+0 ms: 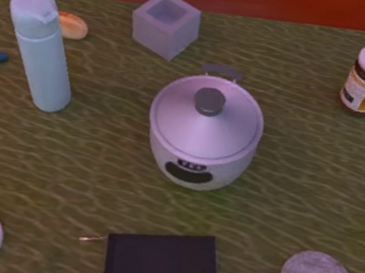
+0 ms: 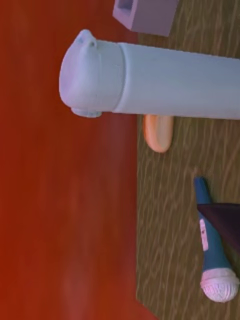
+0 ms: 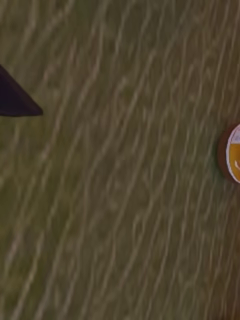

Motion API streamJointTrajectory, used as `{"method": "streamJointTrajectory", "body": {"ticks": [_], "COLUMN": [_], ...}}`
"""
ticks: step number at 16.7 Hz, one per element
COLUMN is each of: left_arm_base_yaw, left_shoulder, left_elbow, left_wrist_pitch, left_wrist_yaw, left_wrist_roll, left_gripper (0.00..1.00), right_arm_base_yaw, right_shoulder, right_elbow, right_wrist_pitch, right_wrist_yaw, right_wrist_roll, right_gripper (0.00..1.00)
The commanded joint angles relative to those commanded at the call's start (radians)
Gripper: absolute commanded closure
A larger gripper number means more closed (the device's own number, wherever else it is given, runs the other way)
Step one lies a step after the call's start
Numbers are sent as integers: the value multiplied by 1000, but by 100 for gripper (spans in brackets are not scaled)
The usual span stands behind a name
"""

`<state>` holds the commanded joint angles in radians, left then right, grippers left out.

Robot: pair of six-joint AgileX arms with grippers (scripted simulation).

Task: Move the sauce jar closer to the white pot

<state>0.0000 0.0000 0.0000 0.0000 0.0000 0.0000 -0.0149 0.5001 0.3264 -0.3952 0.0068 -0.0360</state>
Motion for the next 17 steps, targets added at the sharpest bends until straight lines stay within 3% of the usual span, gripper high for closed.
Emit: {"method": "streamJointTrajectory", "body": {"ticks": [5,17], "left_arm_base_yaw": [0,0], "left_shoulder": [0,0], "left_elbow": [0,0], "left_wrist_pitch": [0,0], "left_wrist_yaw": [0,0], "left_wrist_roll": [0,0], "left_gripper": [0,0], "right_arm_base_yaw": [-12,4], "right_shoulder": [446,1565], "right_elbow": [456,1869], "right_wrist_pitch": [-283,-806], "right_wrist_yaw": [4,-24], "right_wrist_roll": [-42,-180], "right_gripper": [0,0]}}
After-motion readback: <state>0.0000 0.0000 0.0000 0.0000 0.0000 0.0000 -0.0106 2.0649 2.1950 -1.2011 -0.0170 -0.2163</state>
